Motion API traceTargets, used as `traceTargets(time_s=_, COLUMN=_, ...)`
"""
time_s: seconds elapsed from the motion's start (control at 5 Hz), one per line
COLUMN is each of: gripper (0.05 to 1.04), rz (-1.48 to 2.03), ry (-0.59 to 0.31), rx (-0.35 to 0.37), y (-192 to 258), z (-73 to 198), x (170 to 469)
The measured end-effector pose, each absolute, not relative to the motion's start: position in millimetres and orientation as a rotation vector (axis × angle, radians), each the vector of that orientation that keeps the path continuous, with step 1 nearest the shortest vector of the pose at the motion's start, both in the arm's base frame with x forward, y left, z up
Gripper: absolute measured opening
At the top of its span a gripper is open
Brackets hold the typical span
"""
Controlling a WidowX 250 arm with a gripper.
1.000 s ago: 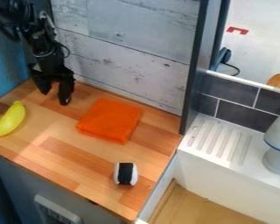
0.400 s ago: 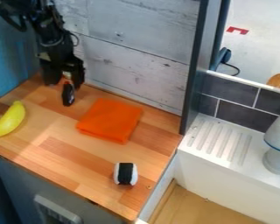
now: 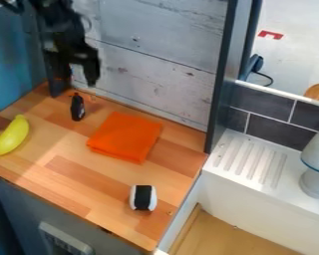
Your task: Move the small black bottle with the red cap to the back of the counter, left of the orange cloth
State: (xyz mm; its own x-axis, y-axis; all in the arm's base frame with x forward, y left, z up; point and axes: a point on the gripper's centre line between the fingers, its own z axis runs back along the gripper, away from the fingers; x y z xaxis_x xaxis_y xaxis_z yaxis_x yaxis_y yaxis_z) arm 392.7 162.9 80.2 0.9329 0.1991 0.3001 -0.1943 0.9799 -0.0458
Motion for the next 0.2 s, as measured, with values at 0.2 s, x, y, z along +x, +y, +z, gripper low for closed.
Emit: traceTargets(time_s=0.2, gripper=1.001, rz=0.249, ry=-0.274, rx=-0.037, y=142.4, z=96.8, x=359.9)
